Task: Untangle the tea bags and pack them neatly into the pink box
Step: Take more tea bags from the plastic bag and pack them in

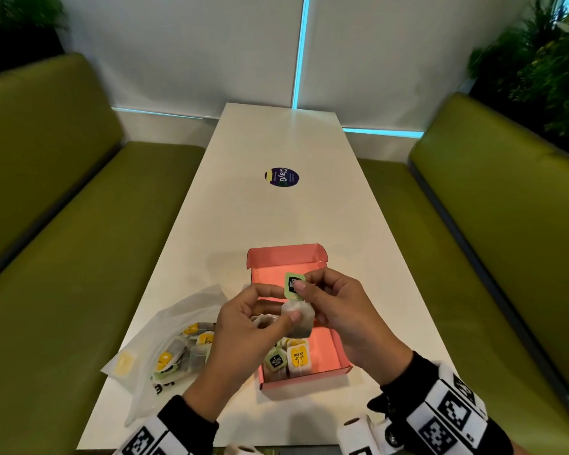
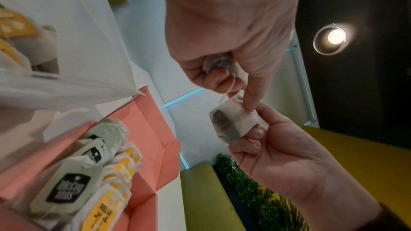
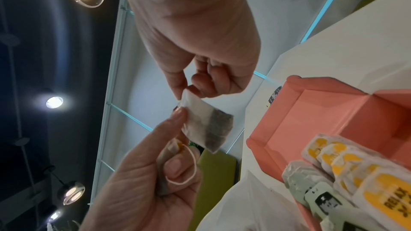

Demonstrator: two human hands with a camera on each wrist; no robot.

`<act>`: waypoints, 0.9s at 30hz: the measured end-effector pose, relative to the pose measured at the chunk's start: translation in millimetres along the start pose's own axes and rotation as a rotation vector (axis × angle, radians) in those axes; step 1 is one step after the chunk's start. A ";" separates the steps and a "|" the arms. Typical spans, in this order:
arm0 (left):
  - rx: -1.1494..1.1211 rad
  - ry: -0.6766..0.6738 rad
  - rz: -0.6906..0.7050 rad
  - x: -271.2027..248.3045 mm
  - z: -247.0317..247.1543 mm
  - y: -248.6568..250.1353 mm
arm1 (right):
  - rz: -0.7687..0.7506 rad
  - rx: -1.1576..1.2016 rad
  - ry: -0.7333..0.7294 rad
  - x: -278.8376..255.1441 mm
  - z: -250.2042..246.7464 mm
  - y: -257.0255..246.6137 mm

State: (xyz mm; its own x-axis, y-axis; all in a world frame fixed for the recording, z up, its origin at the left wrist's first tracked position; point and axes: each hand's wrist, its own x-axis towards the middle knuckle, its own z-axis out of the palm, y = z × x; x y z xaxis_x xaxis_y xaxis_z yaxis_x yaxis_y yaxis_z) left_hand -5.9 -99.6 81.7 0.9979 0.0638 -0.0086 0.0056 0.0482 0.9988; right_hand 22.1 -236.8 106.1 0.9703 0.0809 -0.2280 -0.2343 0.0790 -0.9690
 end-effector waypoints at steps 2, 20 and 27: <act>0.058 0.002 0.015 -1.3 0.6 -1.6 | -0.010 -0.007 0.002 -1.3 -0.3 -0.6; 0.441 0.058 0.474 0.0 -2.9 -13.3 | 0.221 -0.218 0.027 -12.0 -4.4 -4.6; 0.547 -0.016 0.516 -0.8 -2.3 -17.7 | 0.137 -0.095 0.068 -6.2 -5.1 1.3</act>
State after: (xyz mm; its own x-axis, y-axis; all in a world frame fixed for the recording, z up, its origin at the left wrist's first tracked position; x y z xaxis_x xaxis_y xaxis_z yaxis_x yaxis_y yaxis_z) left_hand -7.0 -98.2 63.9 0.8830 -0.0703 0.4640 -0.4364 -0.4867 0.7568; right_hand 16.0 -242.2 105.8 0.9321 0.0166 -0.3617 -0.3613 -0.0229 -0.9322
